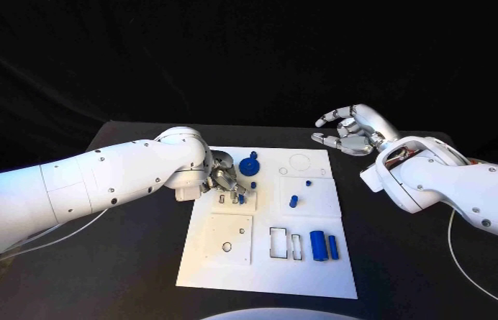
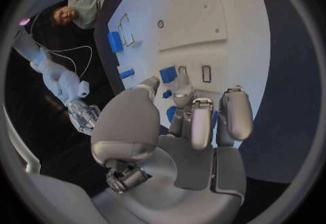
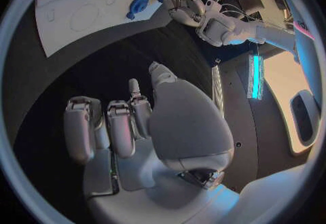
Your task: Assemble the parts on the task board
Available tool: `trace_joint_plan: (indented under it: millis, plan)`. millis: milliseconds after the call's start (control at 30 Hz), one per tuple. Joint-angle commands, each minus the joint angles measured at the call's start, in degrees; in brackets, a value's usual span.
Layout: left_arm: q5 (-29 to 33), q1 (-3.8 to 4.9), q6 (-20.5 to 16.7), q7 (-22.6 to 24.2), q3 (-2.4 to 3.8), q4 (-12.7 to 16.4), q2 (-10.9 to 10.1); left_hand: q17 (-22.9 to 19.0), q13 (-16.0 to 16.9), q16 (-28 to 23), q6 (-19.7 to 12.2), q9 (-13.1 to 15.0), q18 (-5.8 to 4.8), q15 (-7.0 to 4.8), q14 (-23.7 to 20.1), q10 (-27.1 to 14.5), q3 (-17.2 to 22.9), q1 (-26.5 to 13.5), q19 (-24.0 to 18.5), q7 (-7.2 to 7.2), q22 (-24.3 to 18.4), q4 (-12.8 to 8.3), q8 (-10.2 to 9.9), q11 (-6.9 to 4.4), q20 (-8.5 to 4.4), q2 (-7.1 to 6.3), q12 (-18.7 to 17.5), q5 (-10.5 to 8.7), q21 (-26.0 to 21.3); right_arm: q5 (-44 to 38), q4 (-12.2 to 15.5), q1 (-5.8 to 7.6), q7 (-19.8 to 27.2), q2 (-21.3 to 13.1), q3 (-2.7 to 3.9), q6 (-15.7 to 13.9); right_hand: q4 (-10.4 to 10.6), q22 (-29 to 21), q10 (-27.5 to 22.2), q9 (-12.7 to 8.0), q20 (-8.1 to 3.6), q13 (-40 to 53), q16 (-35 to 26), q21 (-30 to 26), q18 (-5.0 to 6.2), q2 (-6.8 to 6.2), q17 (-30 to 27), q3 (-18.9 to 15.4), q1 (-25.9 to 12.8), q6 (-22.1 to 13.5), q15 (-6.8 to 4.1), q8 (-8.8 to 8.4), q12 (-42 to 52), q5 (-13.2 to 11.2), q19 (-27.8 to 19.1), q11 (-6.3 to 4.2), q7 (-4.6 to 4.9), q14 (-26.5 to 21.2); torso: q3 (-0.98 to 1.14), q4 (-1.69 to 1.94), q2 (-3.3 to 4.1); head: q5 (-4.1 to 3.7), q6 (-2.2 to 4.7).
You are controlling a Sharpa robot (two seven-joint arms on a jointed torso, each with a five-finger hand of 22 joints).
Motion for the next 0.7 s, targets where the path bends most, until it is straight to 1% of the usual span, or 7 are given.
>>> trace_joint_plan:
  millis: [33,233,300,433,533,600,700]
  plan:
    - [-0.19,0.08,1.81,-0.16,-0.01,0.06,0.23,9.91,-0.07,-0.2,-0.46,0.16,-0.86,-0.35,4.2,-0.26,0.19,0.48,0.34,0.14,0.11,-0.07,0.35,-0.2,-0.14,0.21,0.16,0.3,0.38,-0.29,-0.12,-0.06,-0.33,0.11,0.0,1.11,0.37,9.97,-0.16,0.08,-0.14,4.45,-0.18,-0.28,0.79,0.03,9.93,0.09,0.09,0.4,-0.3,0.2,-0.39,0.23,0.89,-0.24,-0.09,4.8,-0.03,0.03,-0.01,-0.04,-0.09]
    - [-0.02,0.08,1.14,-0.02,-0.05,0.17,0.29,9.98,0.07,-0.19,-0.82,0.87,-0.88,-0.35,4.21,-0.4,1.27,2.01,0.29,0.13,0.3,-0.07,0.59,-0.21,-0.1,0.91,0.29,0.46,0.49,-0.3,-0.35,-0.08,-0.49,0.21,0.0,1.28,0.37,9.97,-0.16,0.08,-0.14,4.45,-0.18,-0.28,0.79,0.03,9.93,0.09,0.09,0.4,-0.3,0.2,-0.39,0.23,0.89,-0.24,-0.09,4.8,-0.05,0.02,-0.02,-0.04,-0.22]
    - [0.04,0.08,0.77,0.06,-0.05,0.19,0.29,9.96,0.07,-0.21,-0.96,1.16,-0.89,-0.37,4.2,-0.48,2.05,2.76,0.29,0.09,0.41,-0.07,0.66,-0.24,-0.09,1.36,0.3,0.47,0.55,-0.3,-0.41,-0.08,-0.53,0.24,0.0,1.34,0.37,9.97,-0.16,0.08,-0.14,4.45,-0.18,-0.28,0.79,0.03,9.93,0.09,0.09,0.4,-0.3,0.2,-0.39,0.23,0.89,-0.24,-0.09,4.8,-0.04,0.0,-0.03,-0.05,-0.24]
    - [0.28,0.08,-0.02,0.31,-0.06,0.28,0.27,10.0,0.09,-0.21,-1.25,1.64,-0.87,-0.41,4.21,-0.6,3.73,4.3,0.2,0.03,0.44,-0.09,0.69,-0.3,-0.09,1.76,0.32,0.49,0.58,-0.3,-0.54,-0.1,-0.64,0.32,-0.01,1.49,0.37,9.97,-0.16,0.08,-0.14,4.45,-0.18,-0.28,0.79,0.03,9.93,0.09,0.09,0.4,-0.3,0.2,-0.39,0.23,0.89,-0.24,-0.09,4.8,-0.04,0.0,0.0,-0.19,-0.36]
    - [0.79,0.08,-0.59,0.52,-0.06,0.33,0.26,9.98,0.03,-0.25,-1.49,2.21,-0.89,-0.47,4.21,-0.75,6.39,6.14,0.2,-0.03,0.65,-0.11,0.71,-0.37,-0.12,1.82,0.26,0.47,0.68,-0.31,-0.63,-0.13,-0.75,0.39,-0.02,1.64,0.39,9.92,-0.12,0.09,-0.16,4.48,-0.19,-0.37,0.82,0.09,9.88,0.09,0.0,0.39,-0.31,0.23,-0.36,0.27,0.84,-0.25,-0.1,4.78,-0.03,0.02,0.04,-0.19,-0.41]
    - [1.23,0.08,-0.88,0.65,-0.06,0.34,0.26,9.99,-0.05,-0.26,-1.63,2.67,-0.9,-0.49,4.21,-0.85,8.87,7.47,0.19,-0.06,0.78,-0.11,0.74,-0.41,-0.14,1.56,0.19,0.45,0.74,-0.31,-0.71,-0.15,-0.81,0.45,-0.03,1.75,0.39,9.92,-0.12,0.09,-0.16,4.48,-0.19,-0.37,0.82,0.09,9.88,0.09,0.0,0.39,-0.31,0.23,-0.36,0.27,0.84,-0.25,-0.1,4.78,-0.02,0.06,0.02,-0.19,-0.42]
    - [2.27,0.08,-1.57,0.95,-0.06,0.33,0.25,9.93,-0.24,-0.32,-2.02,3.43,-0.92,-0.66,4.18,-1.04,13.88,10.3,0.18,-0.19,0.97,-0.45,0.83,-0.54,-0.19,1.03,-0.01,0.44,0.81,-0.34,-0.82,-0.18,-0.93,0.52,-0.04,1.95,0.39,9.85,-0.15,0.09,-0.16,4.45,-0.22,-0.47,0.85,0.12,9.77,0.1,-0.02,0.39,-0.32,0.24,-0.39,0.28,0.77,-0.26,-0.1,4.76,-0.04,0.07,0.0,-0.14,-0.49]
